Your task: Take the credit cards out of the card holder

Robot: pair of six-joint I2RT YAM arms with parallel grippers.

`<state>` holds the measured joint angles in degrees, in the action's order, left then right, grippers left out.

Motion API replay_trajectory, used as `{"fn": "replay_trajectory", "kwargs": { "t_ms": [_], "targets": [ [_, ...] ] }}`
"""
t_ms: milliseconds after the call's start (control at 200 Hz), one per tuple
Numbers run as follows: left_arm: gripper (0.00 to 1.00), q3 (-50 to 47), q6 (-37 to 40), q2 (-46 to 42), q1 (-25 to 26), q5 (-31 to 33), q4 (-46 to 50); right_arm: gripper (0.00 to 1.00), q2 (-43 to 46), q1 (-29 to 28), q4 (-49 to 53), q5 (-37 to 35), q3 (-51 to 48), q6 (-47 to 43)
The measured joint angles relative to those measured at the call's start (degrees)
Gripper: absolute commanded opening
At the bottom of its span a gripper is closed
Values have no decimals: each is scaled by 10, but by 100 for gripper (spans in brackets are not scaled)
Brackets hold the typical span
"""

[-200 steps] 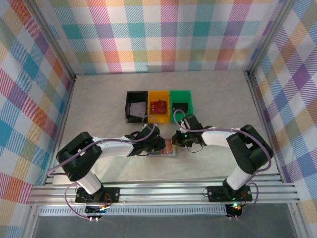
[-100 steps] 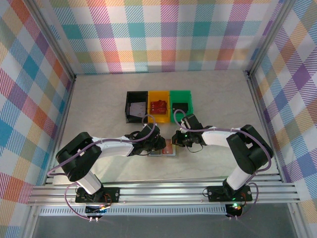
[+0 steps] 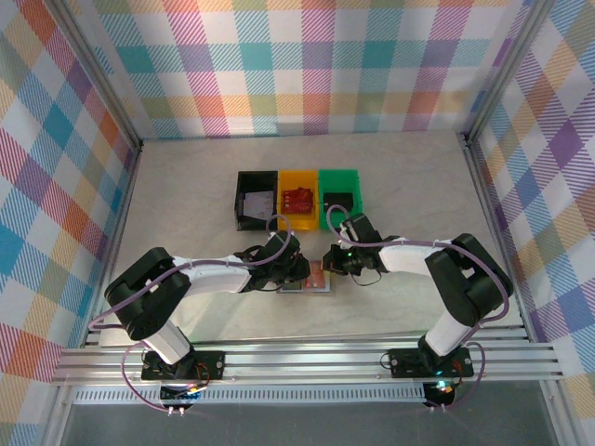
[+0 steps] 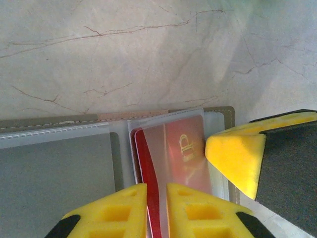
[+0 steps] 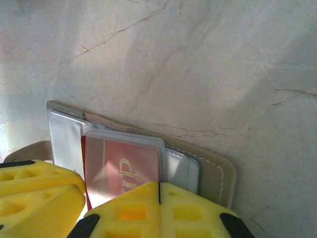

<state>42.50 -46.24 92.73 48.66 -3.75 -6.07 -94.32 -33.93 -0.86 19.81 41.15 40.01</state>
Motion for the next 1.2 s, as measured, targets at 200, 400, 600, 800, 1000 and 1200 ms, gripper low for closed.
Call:
{"fn": "replay_trajectory", "kwargs": {
  "t_ms": [200, 400, 600, 800, 1000, 1200],
  "targets": [
    [10, -1, -7, 0, 0, 3, -1, 0, 0, 2, -2, 2, -1, 0],
    [6, -14, -11, 0, 0, 4, -19, 0, 0, 2, -4, 2, -2, 0],
    [0, -22, -22, -1, 0, 4, -34, 0, 0, 2, -4, 2, -2, 0],
    [0, -35, -24, -20, 0, 4, -51, 0, 0, 2, -4, 2, -2, 0],
    [0, -49, -24, -51, 0, 4, -78, 0, 0, 1, -4, 2, -2, 0],
    [0, -66, -24, -70, 0, 4, -85, 0, 0, 1, -4, 2, -2, -1]
  ]
}}
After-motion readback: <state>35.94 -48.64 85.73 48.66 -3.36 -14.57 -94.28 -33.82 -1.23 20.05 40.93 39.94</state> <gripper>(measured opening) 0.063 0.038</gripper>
